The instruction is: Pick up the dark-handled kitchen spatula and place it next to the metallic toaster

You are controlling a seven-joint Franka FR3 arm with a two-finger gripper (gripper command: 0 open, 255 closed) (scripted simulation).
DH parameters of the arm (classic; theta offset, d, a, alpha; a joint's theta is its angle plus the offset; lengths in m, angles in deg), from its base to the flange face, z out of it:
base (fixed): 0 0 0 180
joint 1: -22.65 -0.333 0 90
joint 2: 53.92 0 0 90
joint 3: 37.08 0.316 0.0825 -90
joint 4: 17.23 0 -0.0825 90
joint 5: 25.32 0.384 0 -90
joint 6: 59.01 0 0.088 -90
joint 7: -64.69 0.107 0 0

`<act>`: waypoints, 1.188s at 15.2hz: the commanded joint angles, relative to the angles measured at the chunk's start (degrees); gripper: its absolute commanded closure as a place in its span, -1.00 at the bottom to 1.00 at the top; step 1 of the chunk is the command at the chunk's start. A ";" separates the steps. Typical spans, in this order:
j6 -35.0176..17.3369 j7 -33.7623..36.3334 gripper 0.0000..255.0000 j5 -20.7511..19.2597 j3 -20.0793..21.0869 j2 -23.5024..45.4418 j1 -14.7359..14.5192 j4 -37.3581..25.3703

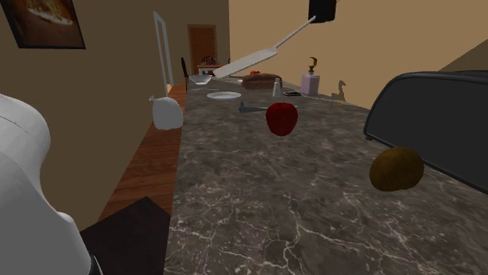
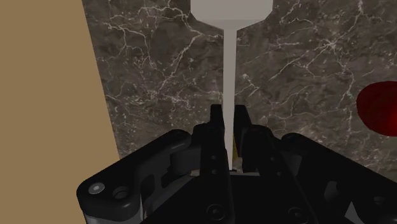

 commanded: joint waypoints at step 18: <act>-3.00 -22.10 1.00 7.31 -16.87 32.56 3.65 -29.09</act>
